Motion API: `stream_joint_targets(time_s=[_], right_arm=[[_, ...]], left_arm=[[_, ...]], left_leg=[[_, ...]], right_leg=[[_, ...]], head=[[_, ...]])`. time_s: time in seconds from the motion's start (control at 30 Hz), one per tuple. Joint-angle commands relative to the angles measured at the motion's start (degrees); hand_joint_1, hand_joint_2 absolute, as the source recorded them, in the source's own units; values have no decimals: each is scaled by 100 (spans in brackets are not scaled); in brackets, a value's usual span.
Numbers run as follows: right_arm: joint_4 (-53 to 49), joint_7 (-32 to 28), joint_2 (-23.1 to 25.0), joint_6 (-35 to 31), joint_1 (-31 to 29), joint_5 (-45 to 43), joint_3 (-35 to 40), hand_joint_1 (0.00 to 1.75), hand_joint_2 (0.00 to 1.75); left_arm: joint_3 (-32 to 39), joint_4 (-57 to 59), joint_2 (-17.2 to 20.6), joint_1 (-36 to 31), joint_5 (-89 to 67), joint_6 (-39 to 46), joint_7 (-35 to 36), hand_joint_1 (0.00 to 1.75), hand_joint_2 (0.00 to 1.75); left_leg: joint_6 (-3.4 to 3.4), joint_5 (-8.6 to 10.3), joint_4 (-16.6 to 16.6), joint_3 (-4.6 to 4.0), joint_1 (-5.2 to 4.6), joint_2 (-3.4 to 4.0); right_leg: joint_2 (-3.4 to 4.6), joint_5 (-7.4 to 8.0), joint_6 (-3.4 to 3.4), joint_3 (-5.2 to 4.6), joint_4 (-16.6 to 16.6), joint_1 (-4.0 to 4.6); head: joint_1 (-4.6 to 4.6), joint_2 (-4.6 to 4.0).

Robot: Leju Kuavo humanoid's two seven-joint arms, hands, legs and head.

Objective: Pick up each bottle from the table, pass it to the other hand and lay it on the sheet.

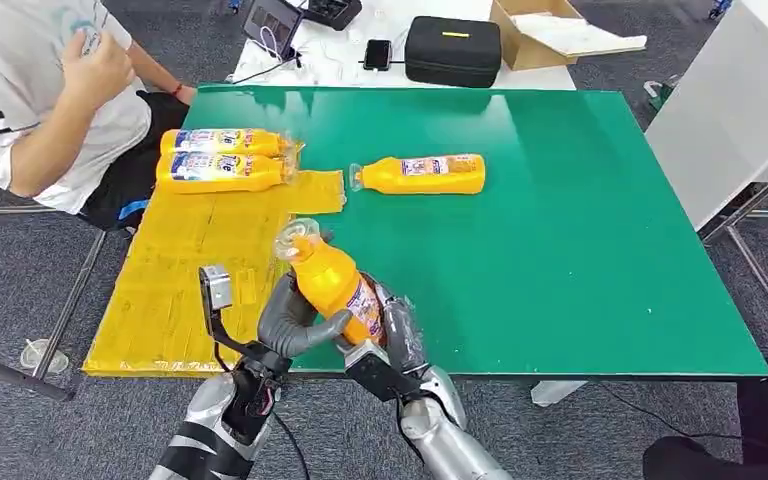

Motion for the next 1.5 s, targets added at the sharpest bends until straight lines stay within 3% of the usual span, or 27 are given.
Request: stream_joint_targets(time_s=[0.03, 0.17, 0.37, 0.57, 0.6, 0.63, 0.73, 0.77, 0.8, 1.03, 1.3, 1.4, 1.43, 1.5], right_arm=[[1049, -7, 172, 249, -357, 129, 386, 175, 175], [1075, 2, 200, 261, -359, 129, 396, 175, 175], [1142, 9, 328, 360, -369, 41, 479, 175, 175], [1124, 13, 321, 416, -370, -31, 499, 175, 175], [1123, 4, 320, 428, -369, -49, 505, 175, 175], [1130, 5, 322, 410, -371, -68, 503, 175, 175], [1131, 7, 322, 408, -374, -71, 501, 175, 175], [1131, 7, 322, 408, -374, -71, 501, 175, 175], [1134, 10, 319, 406, -376, -72, 508, 175, 175], [1240, 11, 321, 378, -427, -32, 586, 175, 175], [1223, 29, 311, 287, -484, -4, 574, 175, 175], [1148, 62, 294, 102, -501, -6, 499, 173, 175], [1112, 104, 292, -20, -513, -1, 453, 7, 175], [993, 189, 273, -155, -516, -1, 370, 0, 175]], left_arm=[[-347, 591, 130, -368, -33, 45, 104, 0, 175], [-363, 597, 129, -380, -59, 82, 106, 0, 175], [-497, 654, 156, -494, -716, 773, -106, 0, 175], [-494, 755, 167, -509, -872, 747, -107, 0, 175], [-497, 787, 171, -509, -885, 692, -121, 12, 175], [-476, 832, 173, -512, -897, 673, -133, 73, 175], [-473, 834, 174, -511, -897, 665, -139, 73, 175], [-473, 834, 174, -511, -897, 665, -139, 73, 175], [-463, 818, 183, -500, -884, 620, -169, 175, 175], [-188, 843, 174, -368, 605, -740, 341, 175, 175], [-190, 925, 226, -403, 902, -888, 443, 175, 175], [-208, 839, 262, -403, 958, -800, 426, 175, 175], [-194, 793, 279, -411, 957, -704, 422, 175, 175], [-81, 638, 301, -384, 937, -467, 349, 175, 175]], left_leg=[[2, -5, -4, 21, -1, 8], [2, -9, -2, 29, 2, 9], [2, -9, 0, 24, 3, 8], [3, -10, 0, 27, 3, 8], [3, -6, -3, 22, 0, 8], [1, -4, -2, 16, 1, 5], [1, -3, -2, 15, 1, 6], [3, -17, -2, 50, 5, 13], [1, -7, -1, 22, 2, 9], [1, -5, -2, 17, 1, 14], [6, -16, 3, 41, 3, 13], [2, -4, 0, 14, 1, 10], [4, -11, 2, 29, 3, 13], [3, -9, 4, 21, 3, 11]], right_leg=[[1, -4, -8, 20, -3, 2], [-1, -7, -11, 27, -4, 6], [-2, -8, -11, 22, 0, 6], [-3, -9, -11, 26, -2, 6], [-3, -6, -9, 20, -2, 3], [-4, -5, -8, 15, -2, 3], [-2, -4, -7, 13, -2, 3], [-3, -15, -19, 49, -4, 11], [-1, -6, -10, 20, -1, 5], [1, -4, -8, 13, -3, 4], [-5, -14, -14, 39, -1, 8], [-1, -4, -7, 10, -1, 3], [-2, -10, -12, 27, -1, 7], [-4, -8, -11, 19, 3, 6]], head=[[-2, 0], [-2, 0], [-2, 0], [0, 0], [-2, 0], [0, 0], [-2, 0], [0, 0], [0, 2], [-2, 0], [0, 0], [-2, 0], [0, 0], [0, 0]])
